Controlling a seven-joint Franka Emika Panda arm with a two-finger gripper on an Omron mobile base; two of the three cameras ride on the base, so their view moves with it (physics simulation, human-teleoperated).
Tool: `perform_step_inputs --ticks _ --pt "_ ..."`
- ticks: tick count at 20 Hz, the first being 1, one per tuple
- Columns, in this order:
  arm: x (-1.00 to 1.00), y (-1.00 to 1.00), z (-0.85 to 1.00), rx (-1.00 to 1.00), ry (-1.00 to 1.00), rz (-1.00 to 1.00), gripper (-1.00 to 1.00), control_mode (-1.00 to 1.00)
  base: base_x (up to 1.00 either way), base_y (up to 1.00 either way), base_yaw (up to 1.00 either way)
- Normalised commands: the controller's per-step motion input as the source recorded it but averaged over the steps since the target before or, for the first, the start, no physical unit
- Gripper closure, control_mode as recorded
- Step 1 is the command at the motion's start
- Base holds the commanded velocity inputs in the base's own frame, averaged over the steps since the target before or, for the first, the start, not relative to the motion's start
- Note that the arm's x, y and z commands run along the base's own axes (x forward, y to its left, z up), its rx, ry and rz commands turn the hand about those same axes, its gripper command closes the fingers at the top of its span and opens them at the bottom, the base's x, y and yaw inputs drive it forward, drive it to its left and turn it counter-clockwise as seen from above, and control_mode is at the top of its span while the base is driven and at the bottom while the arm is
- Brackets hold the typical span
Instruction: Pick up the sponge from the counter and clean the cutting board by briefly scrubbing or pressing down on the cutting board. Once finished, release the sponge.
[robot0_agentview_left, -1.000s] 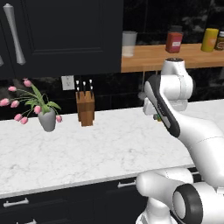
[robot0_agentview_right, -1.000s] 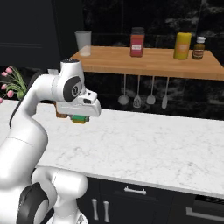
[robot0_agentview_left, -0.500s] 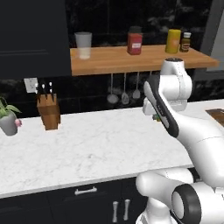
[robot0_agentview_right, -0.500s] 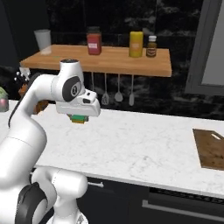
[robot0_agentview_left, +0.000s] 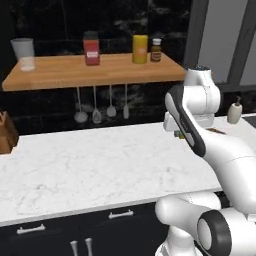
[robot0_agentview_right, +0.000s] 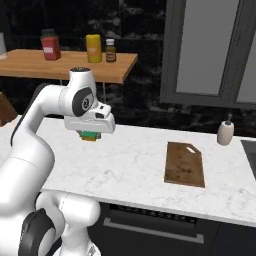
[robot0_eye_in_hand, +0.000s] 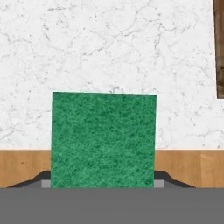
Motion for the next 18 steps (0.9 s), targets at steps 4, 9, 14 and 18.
perform_step_inputs --ticks 4,9,14,18 --pt "0.0 0.0 0.0 0.0 0.0 0.0 1.0 1.0 0.0 -0.75 0.0" --pt "0.0 0.0 0.0 0.0 0.0 0.0 1.0 1.0 0.0 -0.7 0.0" --pt "0.0 0.0 0.0 0.0 0.0 0.0 1.0 1.0 0.0 -0.7 0.0" --pt "0.0 0.0 0.0 0.0 0.0 0.0 1.0 1.0 0.0 -0.56 0.0"
